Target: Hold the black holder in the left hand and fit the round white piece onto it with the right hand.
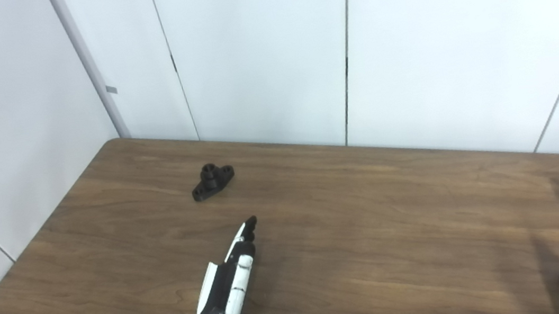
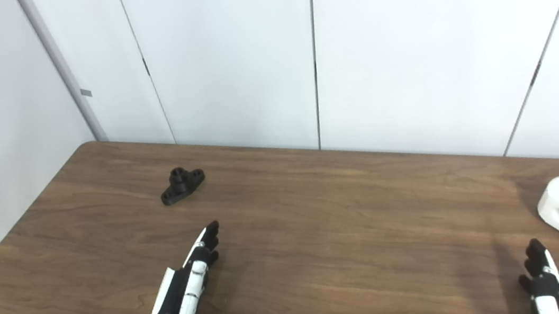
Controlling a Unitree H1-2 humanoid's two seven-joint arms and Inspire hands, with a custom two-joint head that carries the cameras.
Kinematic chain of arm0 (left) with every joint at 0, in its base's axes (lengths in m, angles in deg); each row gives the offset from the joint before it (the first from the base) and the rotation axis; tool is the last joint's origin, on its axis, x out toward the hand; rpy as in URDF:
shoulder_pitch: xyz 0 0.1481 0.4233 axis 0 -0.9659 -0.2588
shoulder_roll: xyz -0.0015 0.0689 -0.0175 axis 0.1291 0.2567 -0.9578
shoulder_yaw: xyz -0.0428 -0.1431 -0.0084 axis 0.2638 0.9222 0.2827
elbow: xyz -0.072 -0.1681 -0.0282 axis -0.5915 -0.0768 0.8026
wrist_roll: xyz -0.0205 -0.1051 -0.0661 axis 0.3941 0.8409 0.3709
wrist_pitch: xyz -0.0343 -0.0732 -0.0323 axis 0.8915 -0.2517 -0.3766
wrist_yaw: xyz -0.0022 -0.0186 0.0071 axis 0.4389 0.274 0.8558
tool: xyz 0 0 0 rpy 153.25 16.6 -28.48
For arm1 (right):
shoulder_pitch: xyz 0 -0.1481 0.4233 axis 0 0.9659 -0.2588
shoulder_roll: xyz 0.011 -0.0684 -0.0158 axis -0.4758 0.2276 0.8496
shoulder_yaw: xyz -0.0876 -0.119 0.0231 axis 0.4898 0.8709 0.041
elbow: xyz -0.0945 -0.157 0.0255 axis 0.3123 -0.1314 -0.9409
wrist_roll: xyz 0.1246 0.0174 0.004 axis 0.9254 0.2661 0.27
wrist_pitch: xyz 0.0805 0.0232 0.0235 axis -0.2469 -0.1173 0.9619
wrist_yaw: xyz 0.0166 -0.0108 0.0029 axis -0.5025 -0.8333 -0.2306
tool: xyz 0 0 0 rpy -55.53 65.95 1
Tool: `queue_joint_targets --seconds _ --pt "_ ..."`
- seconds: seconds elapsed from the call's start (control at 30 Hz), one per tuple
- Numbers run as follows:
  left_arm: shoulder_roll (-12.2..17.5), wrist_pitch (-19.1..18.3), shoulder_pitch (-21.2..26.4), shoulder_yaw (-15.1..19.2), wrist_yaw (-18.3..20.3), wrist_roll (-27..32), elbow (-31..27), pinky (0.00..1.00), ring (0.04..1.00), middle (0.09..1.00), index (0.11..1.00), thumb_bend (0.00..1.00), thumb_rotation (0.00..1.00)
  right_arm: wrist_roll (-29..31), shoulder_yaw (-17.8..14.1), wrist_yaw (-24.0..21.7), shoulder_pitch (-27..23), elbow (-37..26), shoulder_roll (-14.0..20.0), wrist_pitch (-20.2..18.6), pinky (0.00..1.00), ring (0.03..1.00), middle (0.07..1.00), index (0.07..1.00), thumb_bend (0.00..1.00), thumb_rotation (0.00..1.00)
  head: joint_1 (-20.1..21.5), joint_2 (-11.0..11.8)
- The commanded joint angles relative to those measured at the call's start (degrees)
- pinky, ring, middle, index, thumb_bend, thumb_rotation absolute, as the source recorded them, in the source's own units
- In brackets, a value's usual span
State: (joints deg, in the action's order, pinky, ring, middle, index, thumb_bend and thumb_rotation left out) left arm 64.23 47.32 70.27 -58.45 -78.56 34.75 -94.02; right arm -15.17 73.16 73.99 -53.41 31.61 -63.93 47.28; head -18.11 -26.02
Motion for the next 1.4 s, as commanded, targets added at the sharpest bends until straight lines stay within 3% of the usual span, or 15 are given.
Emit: queue_joint_targets --seconds 0.0,0.23,0.33,0.47,0.6,0.73,0.97,1.23,1.37 --pt "-1.41 0.13 -2.10 -0.26 -0.33 -0.51 0.42 1.00 1.000 1.000 0.988 0.47 1.00 0.42 0.07 -0.10 -0.03 0.21 0.55 1.51 1.00 1.000 1.000 1.000 0.57 1.00 0.30 -0.10" --pt "-1.22 -0.88 -2.49 -0.29 -0.48 -1.03 -0.41 1.00 1.000 1.000 0.991 0.49 1.00 -0.49 0.32 0.21 0.19 -0.40 0.60 0.14 1.00 1.000 1.000 0.994 0.65 1.00 1.35 -0.54" --pt "-1.03 -1.40 -2.61 -0.34 -0.30 -1.01 -0.86 1.00 1.000 1.000 0.990 0.47 1.00 -0.78 0.35 0.39 0.20 -0.57 0.42 -0.11 1.00 1.000 1.000 0.991 0.63 1.00 1.78 -0.91" --pt "-0.86 -2.09 -2.58 -0.38 -0.42 -2.04 -2.29 1.00 1.000 1.000 0.990 0.58 0.98 -0.75 0.29 0.44 0.21 -0.58 0.32 -0.38 1.00 1.000 0.999 0.987 0.62 1.00 1.87 -1.26" --pt "-0.12 -4.88 -1.72 0.16 -1.23 -5.58 -5.02 1.00 1.000 1.000 0.975 0.69 0.84 -0.90 0.37 0.62 0.05 -0.29 0.08 -0.90 1.00 1.000 1.000 0.985 0.66 1.00 2.05 -1.35" --pt "2.43 -9.13 0.78 2.31 -1.39 -10.16 -8.43 1.00 1.000 1.000 0.958 0.80 0.68 -1.68 0.66 0.92 -0.11 -0.11 0.06 -0.37 1.00 1.000 0.997 0.989 0.65 1.00 2.33 -1.57" --pt "5.48 -12.65 5.41 6.97 -0.83 -10.40 -10.83 1.00 1.000 0.980 0.907 0.93 0.43 -1.74 0.85 1.13 -0.25 -0.41 0.11 -0.21 1.00 1.000 0.994 0.981 0.62 1.00 2.49 -1.63" --pt "12.50 -17.26 10.25 8.16 -0.56 -19.99 -9.71 1.00 1.000 0.959 0.886 0.95 0.44 -1.42 1.00 1.22 -0.26 -0.86 0.17 -0.65 1.00 1.000 0.993 0.983 0.61 1.00 2.46 -1.60" --pt "15.06 -17.79 13.20 8.22 -1.44 -23.69 -5.97 1.00 1.000 0.955 0.870 0.92 0.42 -1.50 1.13 1.21 -0.28 -0.77 0.26 -0.52 1.00 1.000 0.995 0.988 0.61 1.00 2.46 -1.60"
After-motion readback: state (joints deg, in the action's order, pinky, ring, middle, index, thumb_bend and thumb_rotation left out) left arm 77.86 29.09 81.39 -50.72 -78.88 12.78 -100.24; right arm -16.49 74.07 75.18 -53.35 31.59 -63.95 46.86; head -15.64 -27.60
